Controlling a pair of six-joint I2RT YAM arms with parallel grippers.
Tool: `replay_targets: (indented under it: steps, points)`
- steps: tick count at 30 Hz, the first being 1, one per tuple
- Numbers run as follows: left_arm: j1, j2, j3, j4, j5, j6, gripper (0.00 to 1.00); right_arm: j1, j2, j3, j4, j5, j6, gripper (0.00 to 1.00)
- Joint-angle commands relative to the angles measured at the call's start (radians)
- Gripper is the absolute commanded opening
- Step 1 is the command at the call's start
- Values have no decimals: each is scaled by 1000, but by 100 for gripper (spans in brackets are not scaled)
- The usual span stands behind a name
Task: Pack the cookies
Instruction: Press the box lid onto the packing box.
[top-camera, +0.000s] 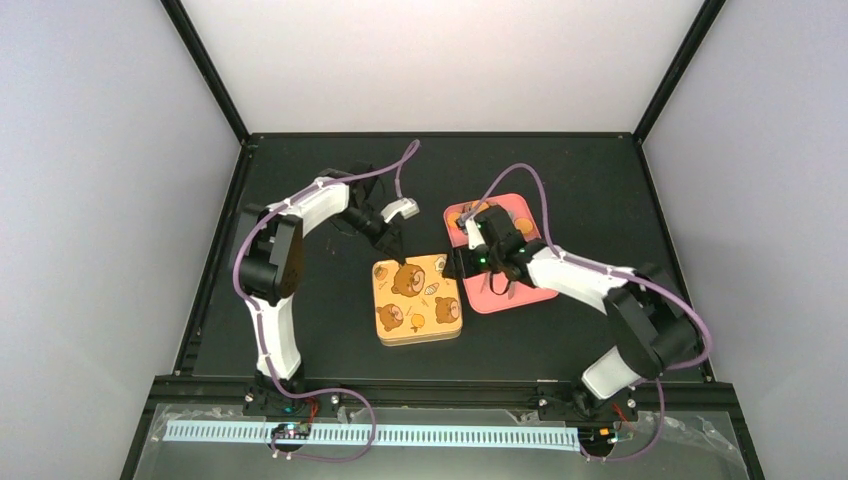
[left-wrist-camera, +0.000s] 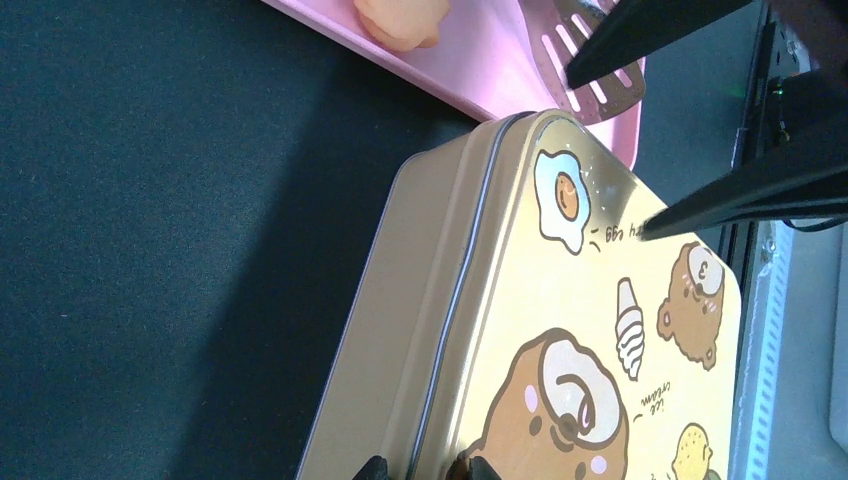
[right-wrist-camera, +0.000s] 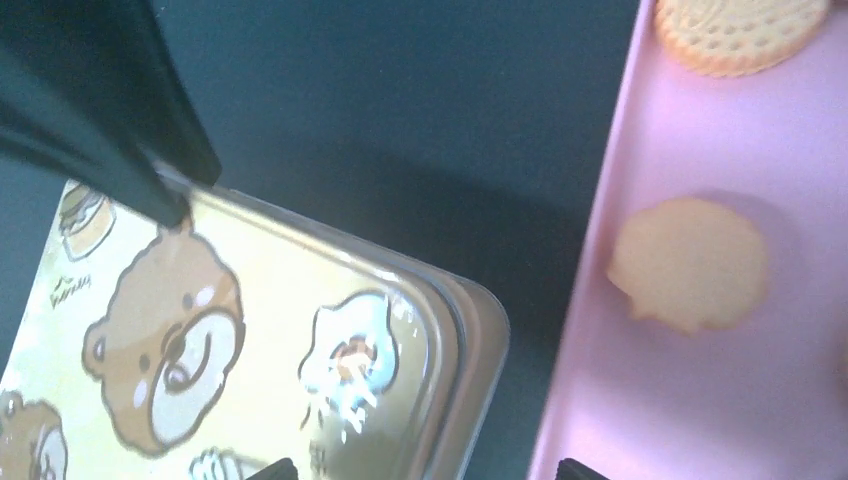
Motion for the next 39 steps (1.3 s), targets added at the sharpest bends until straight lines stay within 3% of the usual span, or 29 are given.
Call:
replay_targets:
  steps: [1, 3, 8, 11, 21, 28, 39]
  points:
    - [-13, 72, -12, -21, -76, 39, 18, 51, -175, -44, -66, 158, -83, 69]
    - [-13, 76, -10, -19, -75, 36, 17, 105, -264, -70, -88, 183, -107, 62]
    - [-13, 87, -3, -20, -75, 31, 16, 352, -400, -138, -102, 214, -204, 27]
    - [-13, 91, 2, -23, -77, 32, 16, 488, -398, -146, -136, 250, -237, 17]
    - [-13, 100, 21, -34, -71, 27, 16, 660, -86, 22, -224, 237, -383, 14]
    - [-13, 112, 17, -46, -56, 37, 16, 647, 46, 122, -172, 388, -434, 13]
    - [-28, 121, -28, -68, -25, 73, 15, 581, 92, 144, -75, 446, -452, 12]
